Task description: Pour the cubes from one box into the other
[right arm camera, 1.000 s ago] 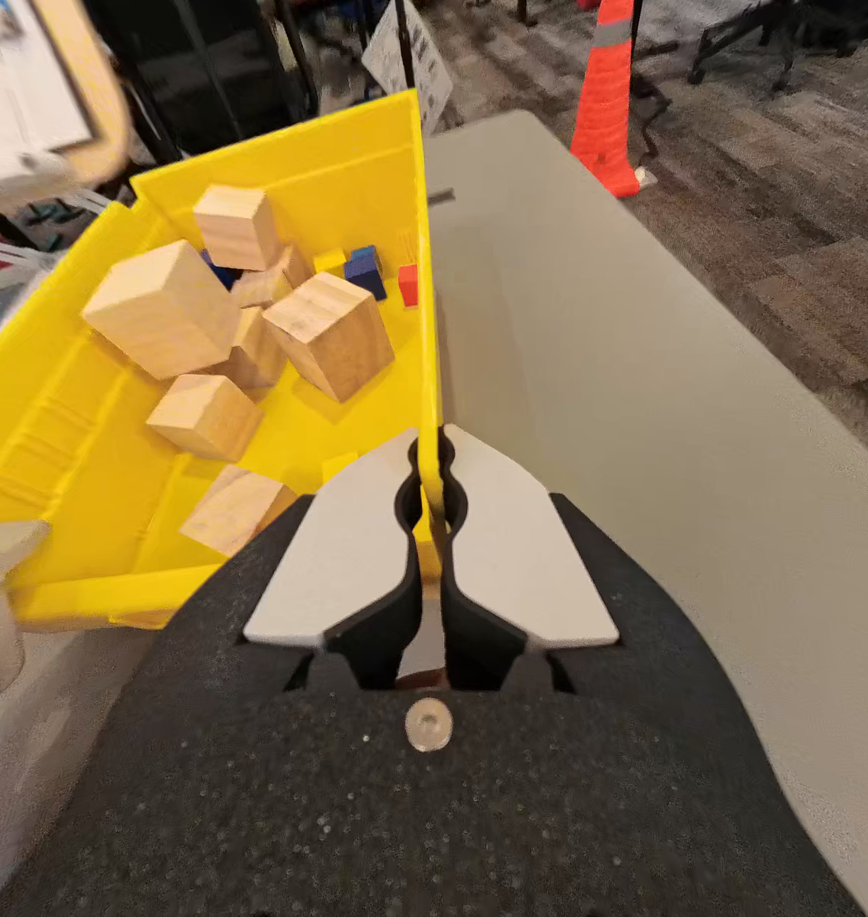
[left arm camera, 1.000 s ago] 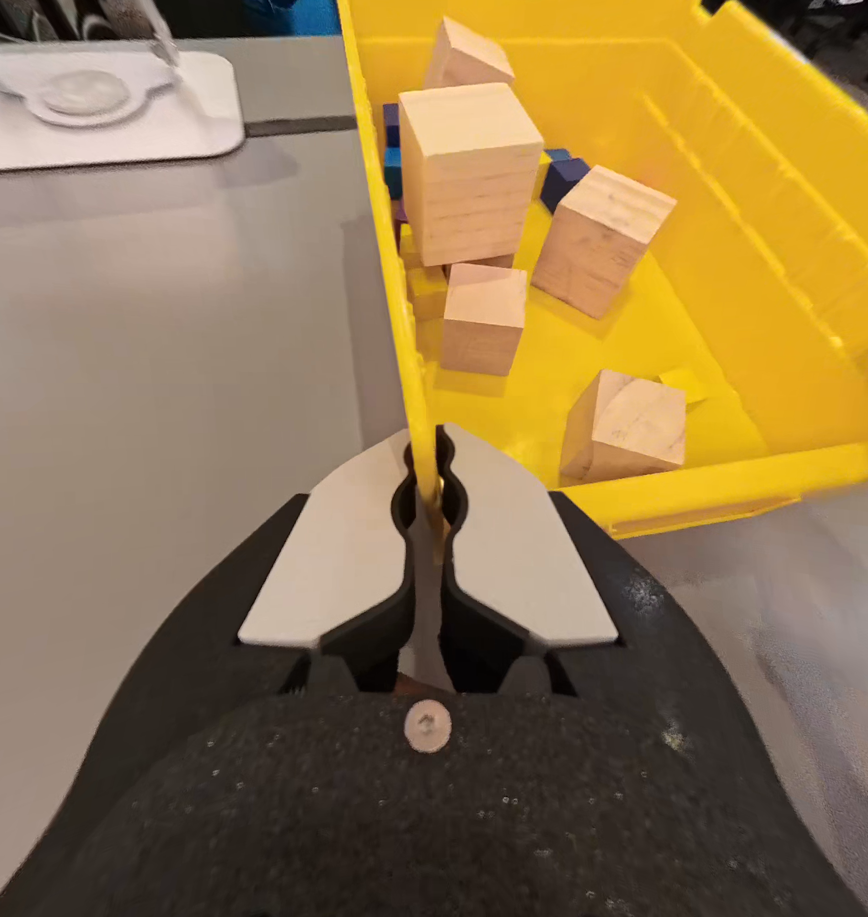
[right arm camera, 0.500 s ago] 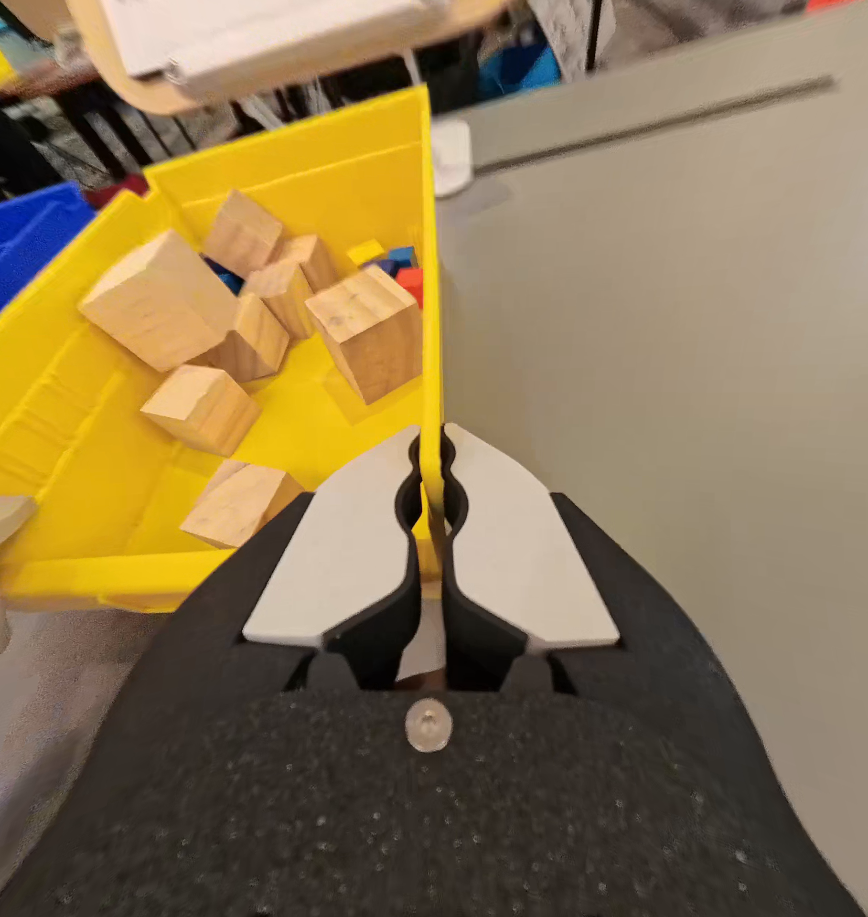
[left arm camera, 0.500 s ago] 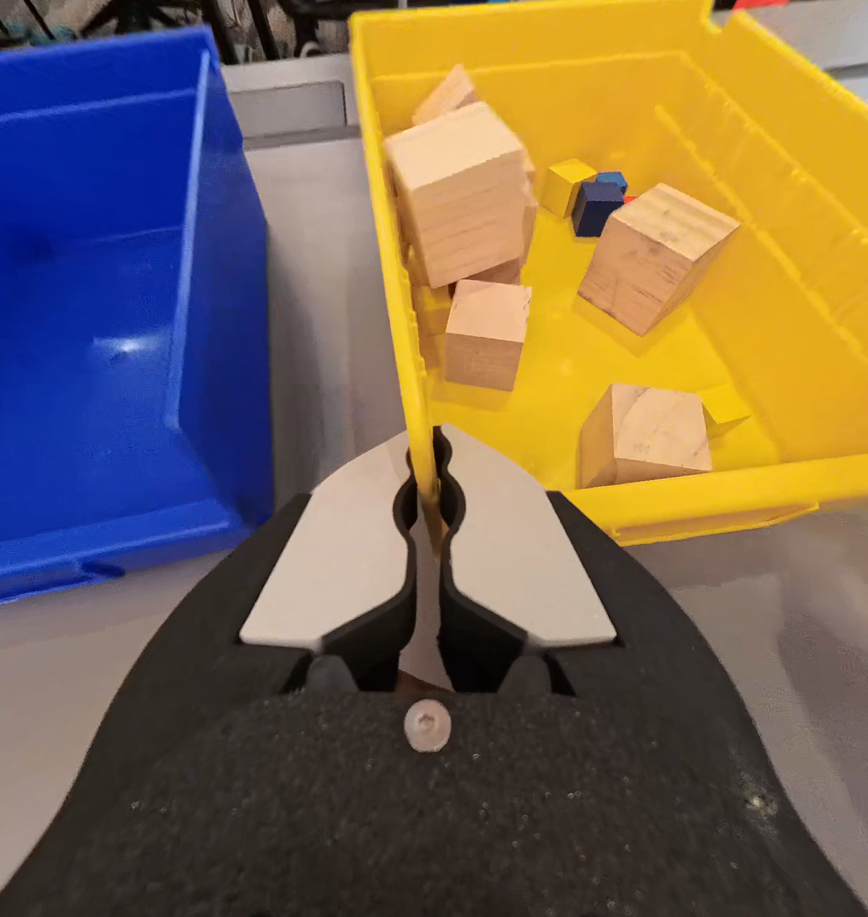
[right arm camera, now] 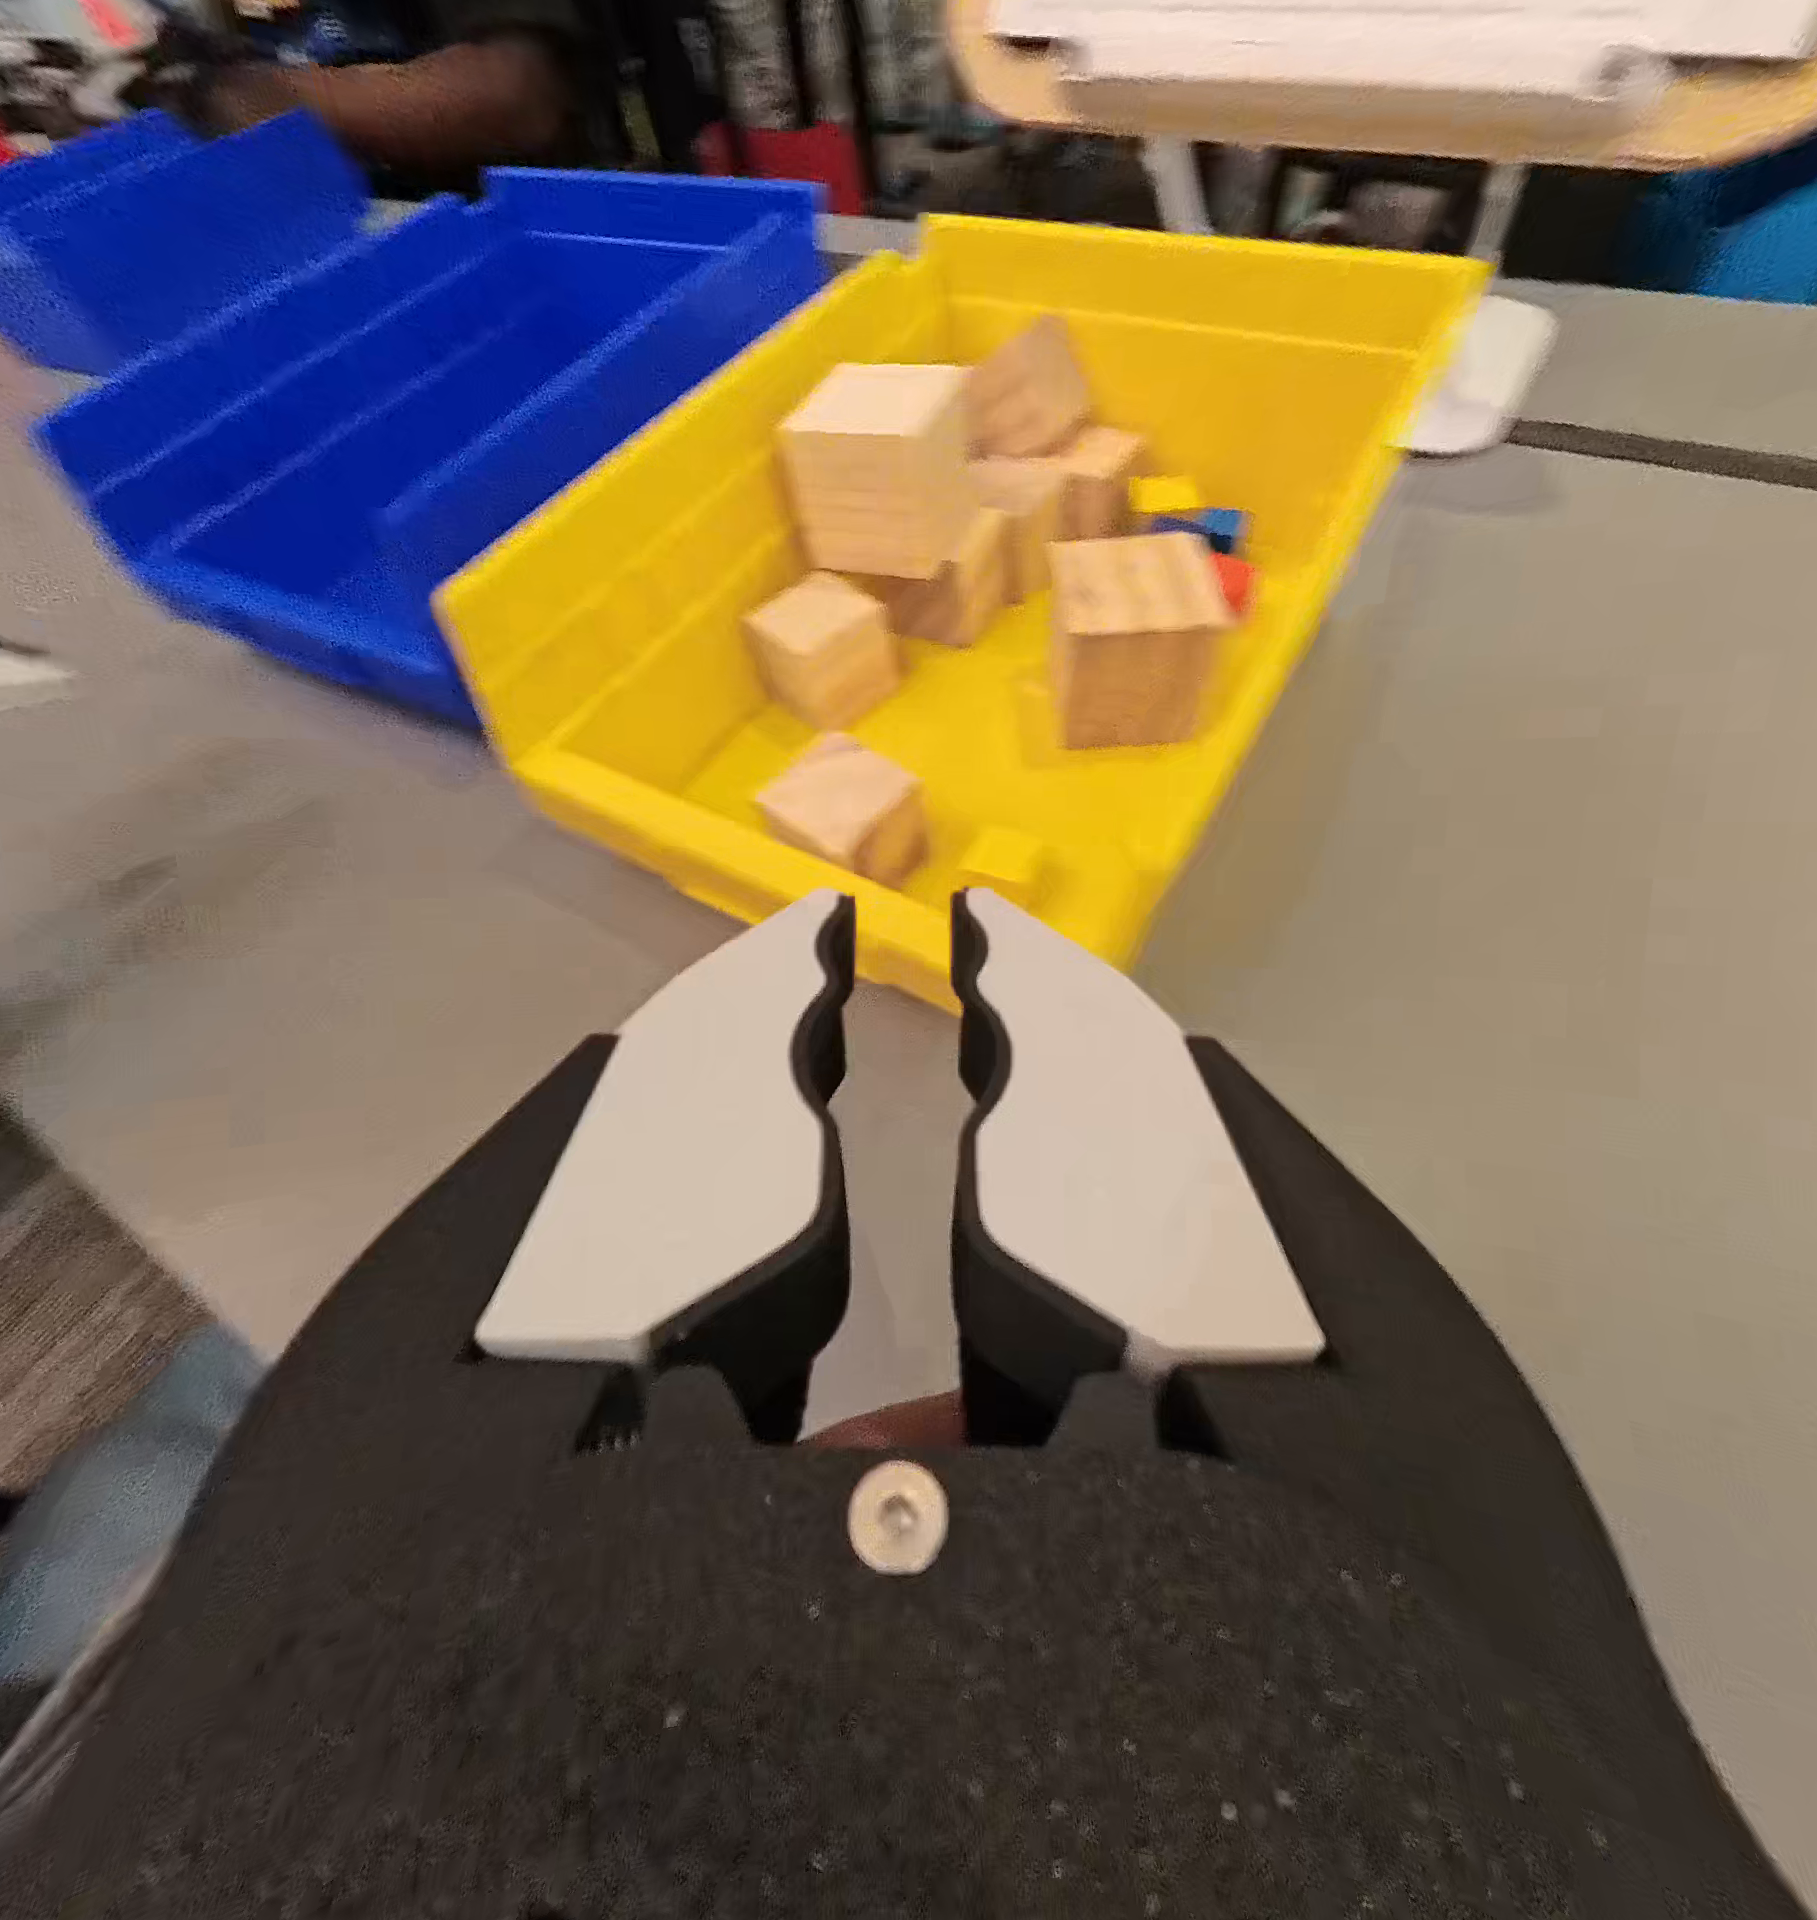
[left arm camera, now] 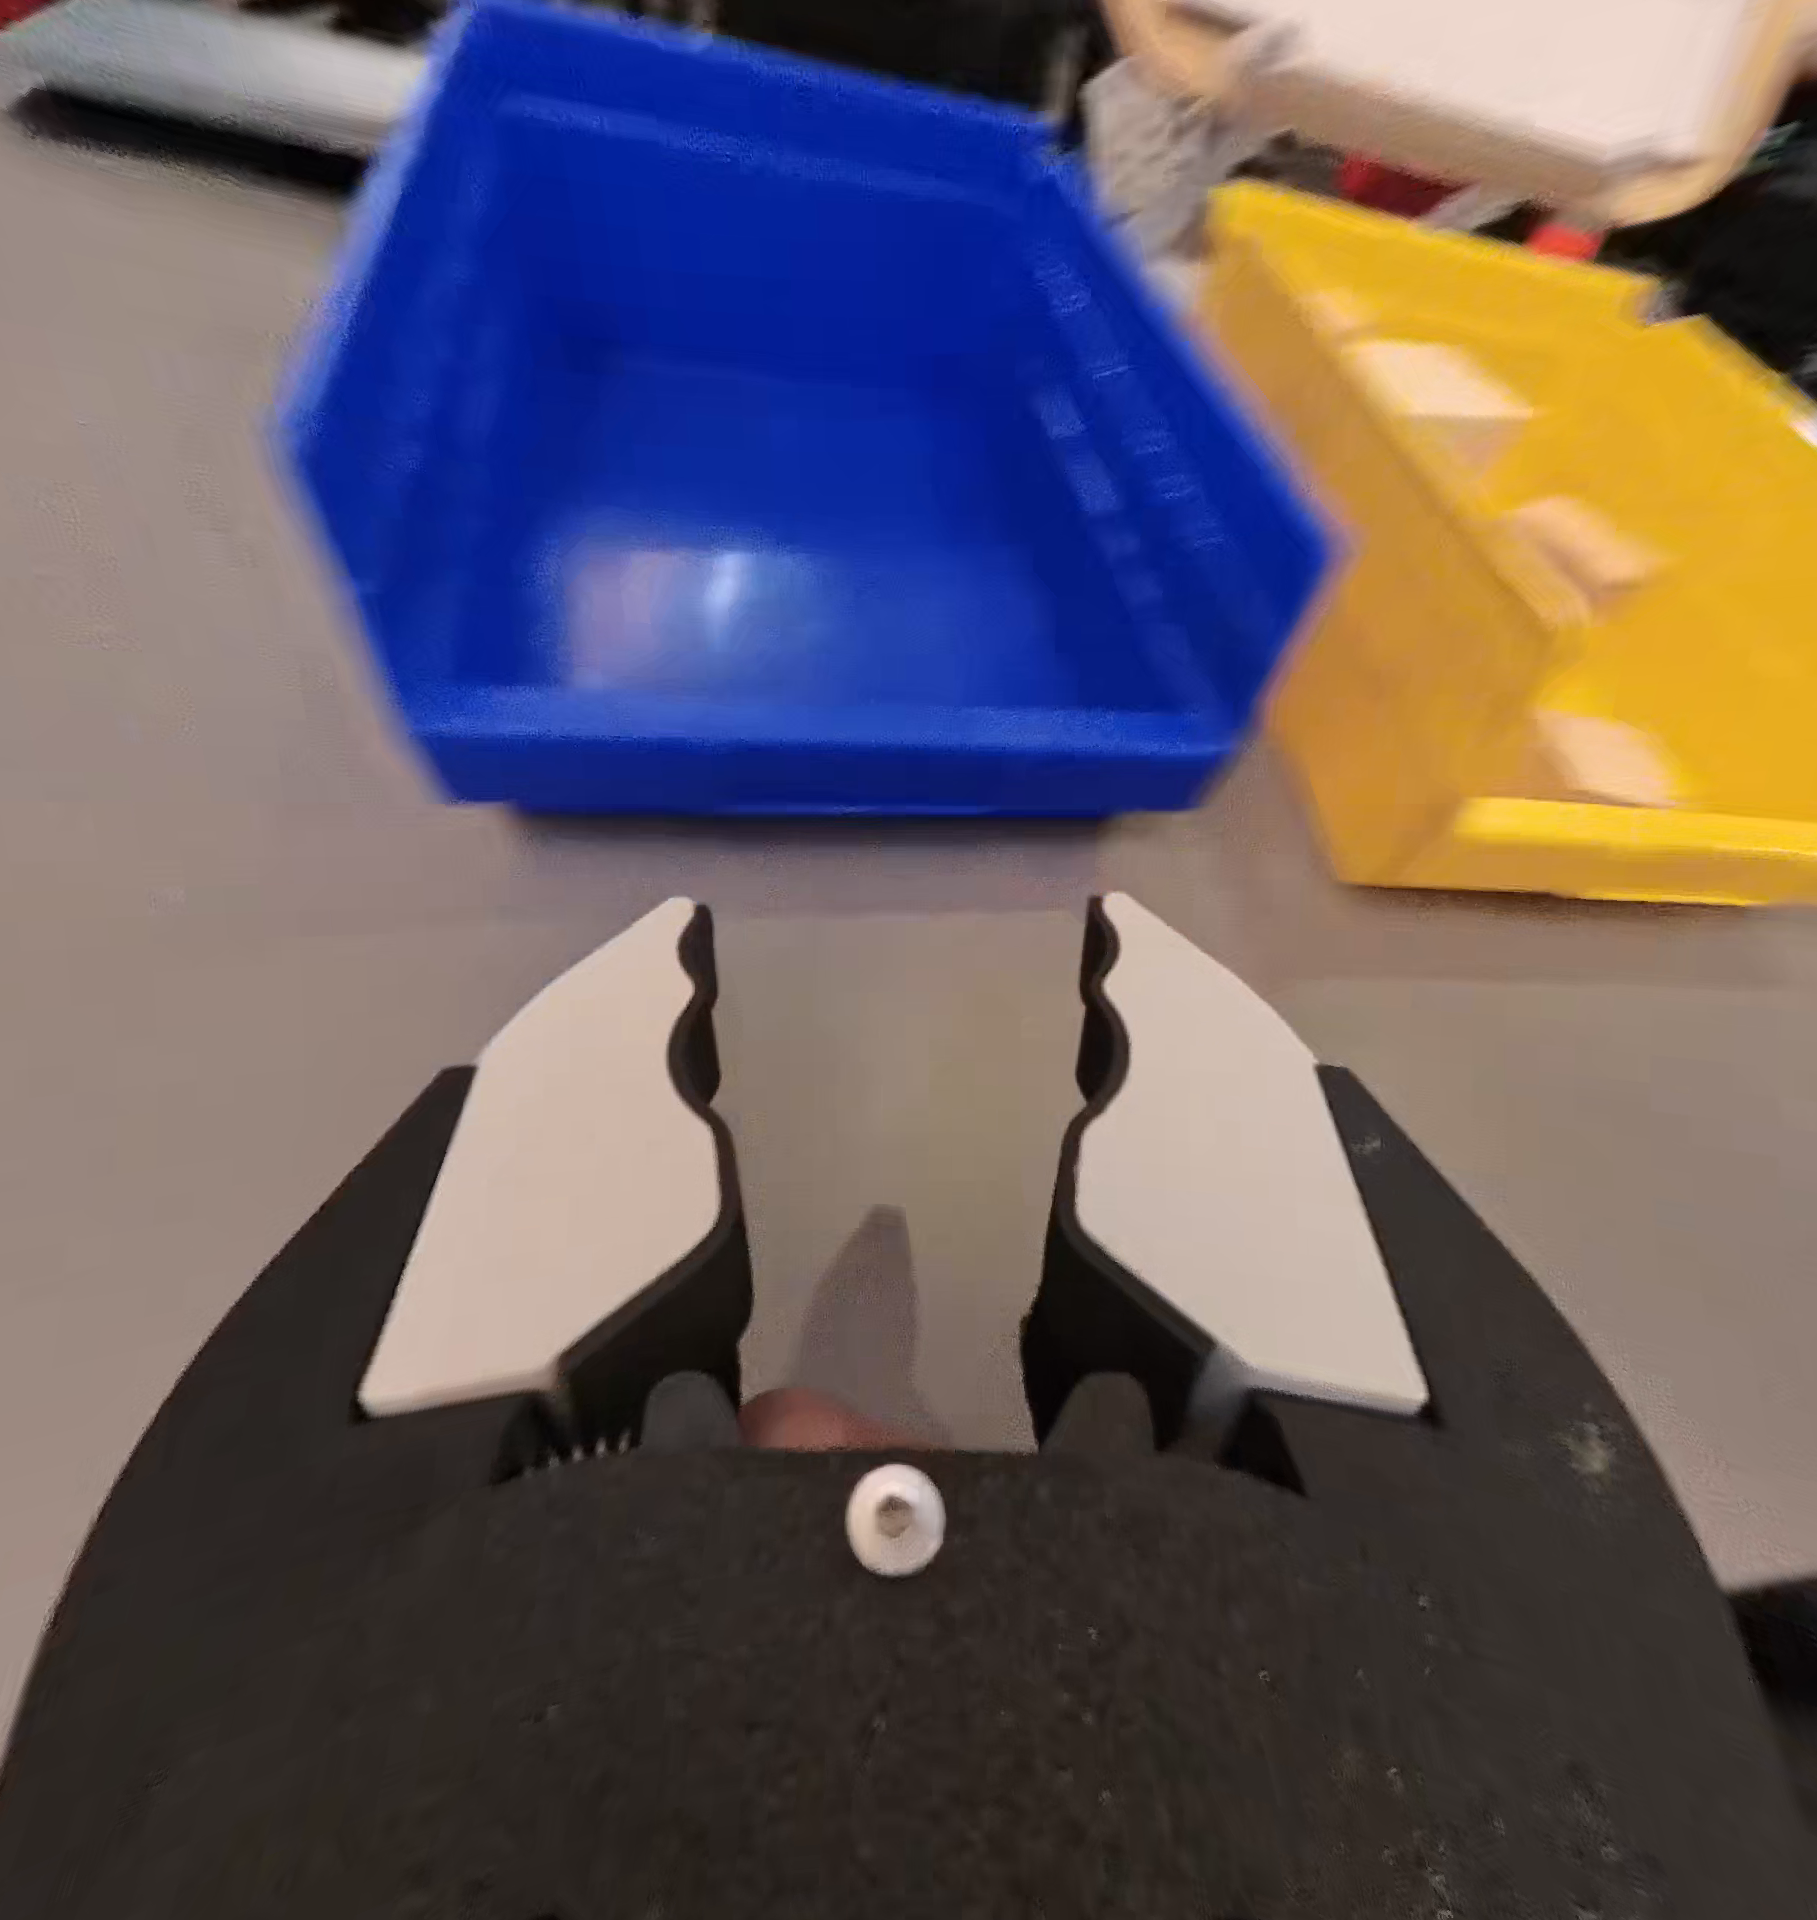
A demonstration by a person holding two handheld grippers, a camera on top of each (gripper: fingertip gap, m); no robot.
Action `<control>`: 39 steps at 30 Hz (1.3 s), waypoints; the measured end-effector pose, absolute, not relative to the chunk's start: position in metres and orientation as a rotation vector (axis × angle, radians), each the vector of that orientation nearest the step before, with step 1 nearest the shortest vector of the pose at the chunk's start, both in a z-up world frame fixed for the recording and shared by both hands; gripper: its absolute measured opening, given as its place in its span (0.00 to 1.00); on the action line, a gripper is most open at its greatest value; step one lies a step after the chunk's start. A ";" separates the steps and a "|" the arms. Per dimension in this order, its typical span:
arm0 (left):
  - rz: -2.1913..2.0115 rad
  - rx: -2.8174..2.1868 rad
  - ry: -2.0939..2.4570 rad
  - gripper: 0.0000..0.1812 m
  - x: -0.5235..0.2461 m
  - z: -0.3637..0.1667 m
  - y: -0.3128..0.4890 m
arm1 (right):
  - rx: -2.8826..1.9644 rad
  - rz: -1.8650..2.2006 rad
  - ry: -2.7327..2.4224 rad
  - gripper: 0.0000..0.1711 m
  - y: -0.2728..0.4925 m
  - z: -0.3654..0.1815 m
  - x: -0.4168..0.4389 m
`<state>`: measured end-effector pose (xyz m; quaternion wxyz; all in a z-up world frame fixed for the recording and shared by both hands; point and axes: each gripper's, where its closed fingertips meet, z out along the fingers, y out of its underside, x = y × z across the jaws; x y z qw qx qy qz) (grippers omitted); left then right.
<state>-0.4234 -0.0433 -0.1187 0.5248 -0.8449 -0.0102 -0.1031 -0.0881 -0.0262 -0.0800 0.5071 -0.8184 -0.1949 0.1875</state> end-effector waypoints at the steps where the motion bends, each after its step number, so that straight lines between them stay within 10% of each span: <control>1: -0.225 -2.042 -0.055 0.40 -0.445 -0.126 -0.036 | -1.949 0.496 -0.513 0.10 -0.031 -0.077 -0.104; 8: -0.024 -2.060 -0.066 0.36 -0.510 -0.128 0.053 | -1.935 0.735 -0.663 0.19 -0.071 -0.095 -0.207; 12: -0.312 -2.119 -0.212 0.05 -0.503 -0.141 0.066 | -1.989 0.822 -0.629 0.21 -0.087 -0.109 -0.244; 24: -0.089 -2.134 -0.306 0.02 -0.509 -0.142 -0.093 | -2.004 0.522 -0.670 0.33 -0.073 -0.125 -0.313; 30: -0.023 -2.105 -0.307 0.03 -0.506 -0.140 -0.138 | -2.120 0.442 -0.586 0.06 -0.066 -0.136 -0.336; 39: -0.008 -1.859 -0.126 0.03 -0.447 -0.029 -0.111 | -1.770 0.228 -0.425 0.02 -0.056 -0.009 -0.266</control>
